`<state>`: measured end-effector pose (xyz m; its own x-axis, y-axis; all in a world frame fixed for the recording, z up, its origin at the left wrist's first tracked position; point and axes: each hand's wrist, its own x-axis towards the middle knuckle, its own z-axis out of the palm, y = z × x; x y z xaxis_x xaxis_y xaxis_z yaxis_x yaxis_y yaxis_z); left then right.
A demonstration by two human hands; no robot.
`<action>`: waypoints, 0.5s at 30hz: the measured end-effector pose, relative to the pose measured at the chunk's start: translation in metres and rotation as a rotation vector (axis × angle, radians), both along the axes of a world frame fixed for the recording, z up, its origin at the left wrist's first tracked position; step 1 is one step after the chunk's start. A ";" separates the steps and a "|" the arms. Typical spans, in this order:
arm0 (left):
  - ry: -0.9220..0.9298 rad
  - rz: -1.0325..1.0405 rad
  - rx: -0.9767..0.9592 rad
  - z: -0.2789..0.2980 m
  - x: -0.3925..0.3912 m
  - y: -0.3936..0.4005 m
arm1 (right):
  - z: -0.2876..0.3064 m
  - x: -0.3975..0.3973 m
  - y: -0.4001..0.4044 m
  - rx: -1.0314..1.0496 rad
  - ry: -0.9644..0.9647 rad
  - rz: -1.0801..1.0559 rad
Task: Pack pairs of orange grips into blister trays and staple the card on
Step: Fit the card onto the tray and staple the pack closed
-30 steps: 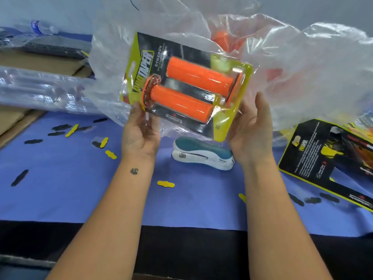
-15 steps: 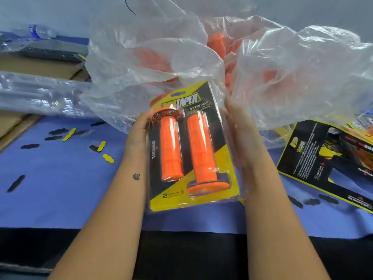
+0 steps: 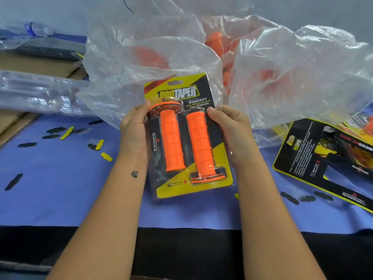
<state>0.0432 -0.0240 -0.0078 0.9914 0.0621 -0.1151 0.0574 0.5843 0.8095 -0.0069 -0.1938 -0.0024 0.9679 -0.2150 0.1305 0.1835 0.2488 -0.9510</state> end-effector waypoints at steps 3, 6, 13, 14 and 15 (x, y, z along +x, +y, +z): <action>0.031 0.017 -0.083 0.000 0.000 0.001 | 0.005 -0.001 0.000 -0.004 0.022 -0.012; 0.070 0.035 -0.156 0.000 0.001 0.005 | 0.014 -0.004 -0.004 -0.093 0.058 0.051; 0.071 -0.038 -0.191 -0.015 0.009 0.013 | 0.037 -0.023 -0.008 -0.290 0.176 0.072; 0.066 -0.030 -0.184 -0.016 0.010 0.013 | 0.036 -0.027 -0.009 -0.329 0.191 0.069; 0.067 -0.019 -0.170 -0.017 0.011 0.014 | 0.035 -0.031 -0.009 -0.362 0.201 0.066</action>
